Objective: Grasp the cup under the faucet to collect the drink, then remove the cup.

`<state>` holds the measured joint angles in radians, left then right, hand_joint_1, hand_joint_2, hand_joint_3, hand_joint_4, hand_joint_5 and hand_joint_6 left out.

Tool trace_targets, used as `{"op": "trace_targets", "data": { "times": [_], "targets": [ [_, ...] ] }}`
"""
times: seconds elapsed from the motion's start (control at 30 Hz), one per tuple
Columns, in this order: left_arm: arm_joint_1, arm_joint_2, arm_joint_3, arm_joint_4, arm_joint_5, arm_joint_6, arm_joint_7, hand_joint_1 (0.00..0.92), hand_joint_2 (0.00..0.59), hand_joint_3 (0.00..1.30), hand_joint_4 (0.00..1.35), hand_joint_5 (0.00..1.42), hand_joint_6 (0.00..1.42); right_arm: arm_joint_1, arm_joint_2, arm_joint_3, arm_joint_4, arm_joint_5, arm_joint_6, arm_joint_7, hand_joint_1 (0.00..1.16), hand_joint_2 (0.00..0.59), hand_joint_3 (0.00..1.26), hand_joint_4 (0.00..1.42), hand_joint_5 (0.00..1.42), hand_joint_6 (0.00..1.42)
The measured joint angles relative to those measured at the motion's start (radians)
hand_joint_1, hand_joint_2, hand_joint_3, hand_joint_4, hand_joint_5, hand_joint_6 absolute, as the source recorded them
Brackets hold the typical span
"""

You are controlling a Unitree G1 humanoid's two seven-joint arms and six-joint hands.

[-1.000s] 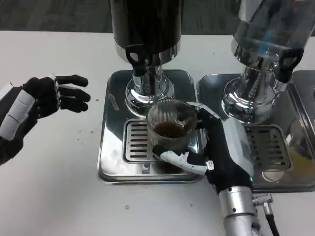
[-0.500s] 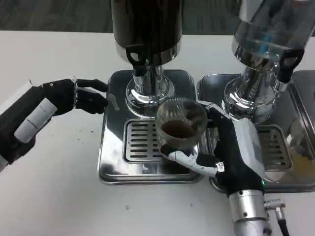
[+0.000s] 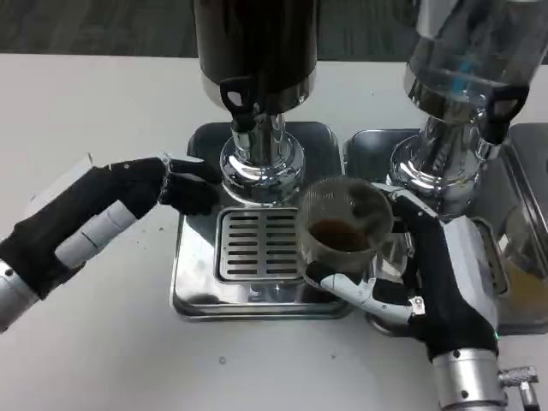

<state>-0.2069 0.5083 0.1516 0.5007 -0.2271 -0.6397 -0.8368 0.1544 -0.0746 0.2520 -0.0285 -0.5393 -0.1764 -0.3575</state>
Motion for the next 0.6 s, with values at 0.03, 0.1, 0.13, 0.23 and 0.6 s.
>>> {"op": "trace_targets", "data": {
  "times": [0.03, 0.1, 0.13, 0.23, 0.6],
  "targets": [
    [0.008, 0.000, -0.005, -0.009, 0.002, -0.007, 0.000, 0.000, 0.107, 0.41, 0.42, 0.43, 0.43, 0.009, -0.004, -0.001, -0.015, 0.001, 0.001, 0.006, 0.96, 0.154, 0.85, 0.97, 1.08, 1.42],
    [0.025, 0.000, -0.011, -0.032, 0.005, -0.019, 0.001, 0.000, 0.107, 0.41, 0.42, 0.42, 0.43, 0.028, -0.009, -0.006, -0.046, 0.002, 0.004, 0.022, 0.96, 0.156, 0.85, 0.97, 1.08, 1.42],
    [0.038, 0.000, -0.012, -0.052, 0.007, -0.029, 0.003, 0.000, 0.103, 0.41, 0.42, 0.42, 0.43, 0.042, -0.012, -0.008, -0.068, 0.004, 0.007, 0.032, 0.96, 0.156, 0.85, 0.97, 1.08, 1.42],
    [0.059, 0.002, -0.016, -0.095, 0.017, -0.045, 0.007, 0.000, 0.098, 0.41, 0.41, 0.41, 0.43, 0.072, -0.015, -0.016, -0.110, 0.012, 0.013, 0.053, 0.95, 0.157, 0.86, 0.97, 1.08, 1.42],
    [0.158, 0.036, -0.035, -0.221, 0.050, -0.117, 0.021, 0.000, 0.080, 0.36, 0.26, 0.25, 0.34, 0.166, -0.021, -0.048, -0.244, 0.018, 0.018, 0.113, 0.93, 0.164, 0.87, 0.97, 1.10, 1.42]
  ]
}}
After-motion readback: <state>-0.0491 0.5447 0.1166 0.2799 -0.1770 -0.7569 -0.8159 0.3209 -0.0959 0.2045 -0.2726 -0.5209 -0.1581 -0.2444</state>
